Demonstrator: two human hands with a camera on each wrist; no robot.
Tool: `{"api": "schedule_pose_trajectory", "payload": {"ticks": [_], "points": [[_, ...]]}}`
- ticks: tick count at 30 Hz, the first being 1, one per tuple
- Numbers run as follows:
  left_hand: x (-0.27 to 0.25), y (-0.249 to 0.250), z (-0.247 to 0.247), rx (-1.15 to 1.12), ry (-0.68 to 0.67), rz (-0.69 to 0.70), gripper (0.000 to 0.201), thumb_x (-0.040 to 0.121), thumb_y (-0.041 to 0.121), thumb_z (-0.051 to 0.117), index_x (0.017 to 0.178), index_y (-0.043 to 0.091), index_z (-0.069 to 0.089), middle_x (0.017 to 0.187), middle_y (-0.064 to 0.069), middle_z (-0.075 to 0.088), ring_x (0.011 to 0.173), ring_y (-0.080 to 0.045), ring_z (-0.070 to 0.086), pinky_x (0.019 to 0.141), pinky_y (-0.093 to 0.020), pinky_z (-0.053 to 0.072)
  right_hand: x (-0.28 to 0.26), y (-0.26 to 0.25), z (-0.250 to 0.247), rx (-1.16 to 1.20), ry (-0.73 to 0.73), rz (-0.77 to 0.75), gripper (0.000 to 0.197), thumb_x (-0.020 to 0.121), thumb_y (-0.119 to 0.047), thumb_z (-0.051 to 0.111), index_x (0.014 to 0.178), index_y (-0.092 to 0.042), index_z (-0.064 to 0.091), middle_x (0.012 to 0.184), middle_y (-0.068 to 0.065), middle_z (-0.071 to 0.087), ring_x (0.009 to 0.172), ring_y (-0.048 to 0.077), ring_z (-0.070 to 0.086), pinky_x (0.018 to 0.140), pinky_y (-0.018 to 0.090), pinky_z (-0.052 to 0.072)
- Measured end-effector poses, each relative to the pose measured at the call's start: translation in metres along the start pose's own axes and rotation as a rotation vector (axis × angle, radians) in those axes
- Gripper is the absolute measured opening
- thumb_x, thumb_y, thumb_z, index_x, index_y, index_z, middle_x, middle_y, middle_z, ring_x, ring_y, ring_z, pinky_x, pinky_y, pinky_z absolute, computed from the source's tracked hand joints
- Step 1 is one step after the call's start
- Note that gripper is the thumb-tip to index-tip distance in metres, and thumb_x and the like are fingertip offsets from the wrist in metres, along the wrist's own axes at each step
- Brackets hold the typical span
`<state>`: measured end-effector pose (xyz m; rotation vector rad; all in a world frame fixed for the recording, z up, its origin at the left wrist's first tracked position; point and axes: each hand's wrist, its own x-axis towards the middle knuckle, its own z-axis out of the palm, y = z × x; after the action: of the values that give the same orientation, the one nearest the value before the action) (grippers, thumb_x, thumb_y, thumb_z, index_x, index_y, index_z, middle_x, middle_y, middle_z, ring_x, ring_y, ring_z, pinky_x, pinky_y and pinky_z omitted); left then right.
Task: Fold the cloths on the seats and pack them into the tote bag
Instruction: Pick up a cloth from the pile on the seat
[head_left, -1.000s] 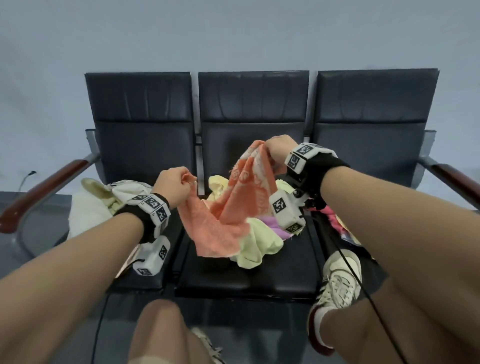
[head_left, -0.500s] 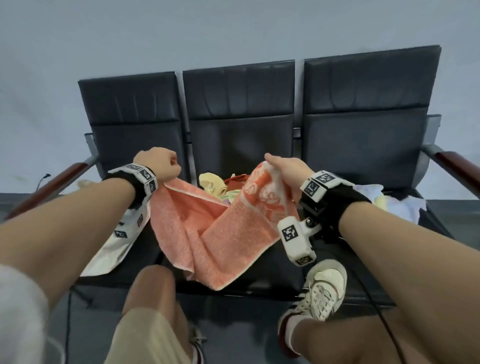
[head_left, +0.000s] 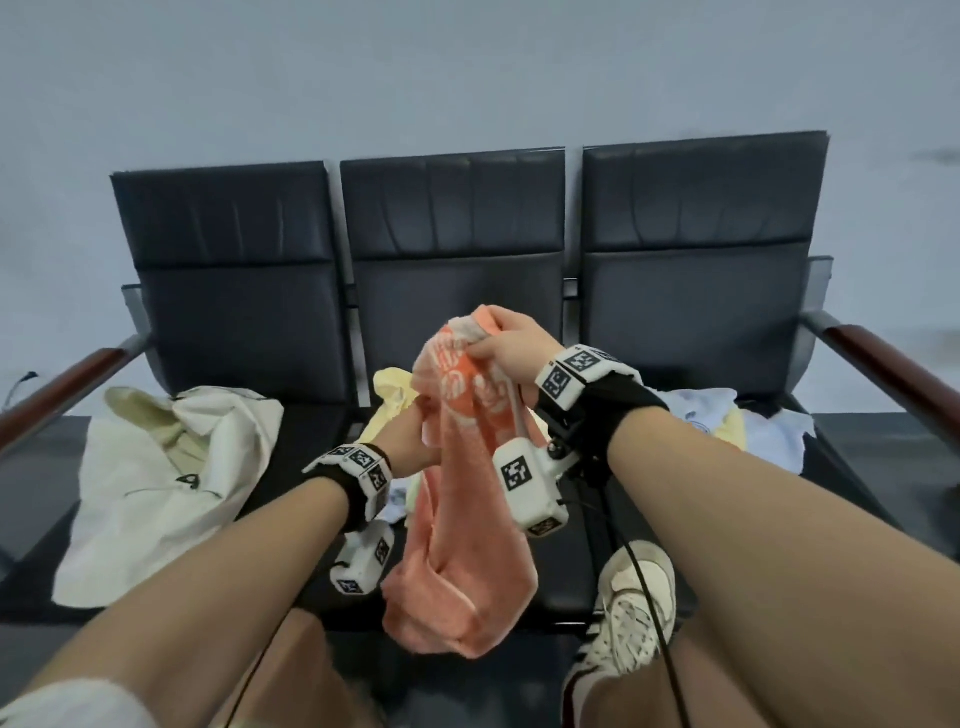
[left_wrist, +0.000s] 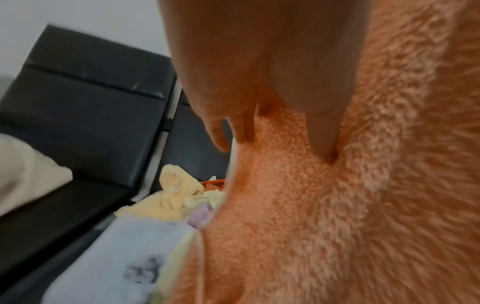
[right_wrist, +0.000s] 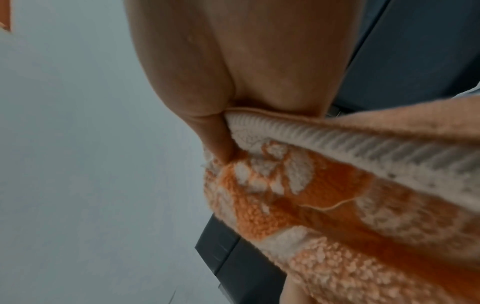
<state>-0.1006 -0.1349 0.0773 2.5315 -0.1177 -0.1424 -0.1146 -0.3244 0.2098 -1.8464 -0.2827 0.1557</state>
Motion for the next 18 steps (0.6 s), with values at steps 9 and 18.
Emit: {"api": "schedule_pose_trajectory", "payload": {"ticks": [9, 18], "points": [[-0.003, -0.029, 0.022, -0.565, -0.301, 0.014, 0.026, 0.088, -0.004, 0.068, 0.096, 0.020, 0.067, 0.086, 0.011, 0.074, 0.081, 0.001, 0.067, 0.077, -0.022, 0.054, 0.050, -0.003, 0.028, 0.248, 0.033, 0.029, 0.027, 0.081, -0.001, 0.062, 0.079, -0.026, 0.072, 0.085, 0.007, 0.068, 0.087, 0.027, 0.065, 0.097, 0.053, 0.050], [-0.018, -0.037, 0.020, -1.130, -0.326, -0.218, 0.016, 0.087, 0.010, 0.061, 0.097, -0.001, 0.068, 0.083, -0.023, 0.070, 0.068, -0.026, 0.069, 0.062, -0.031, 0.058, 0.084, 0.014, 0.050, 0.062, 0.176, 0.056, 0.009, 0.089, -0.013, 0.065, 0.091, -0.011, 0.073, 0.087, 0.008, 0.068, 0.084, 0.021, 0.063, 0.092, 0.050, 0.051]]}}
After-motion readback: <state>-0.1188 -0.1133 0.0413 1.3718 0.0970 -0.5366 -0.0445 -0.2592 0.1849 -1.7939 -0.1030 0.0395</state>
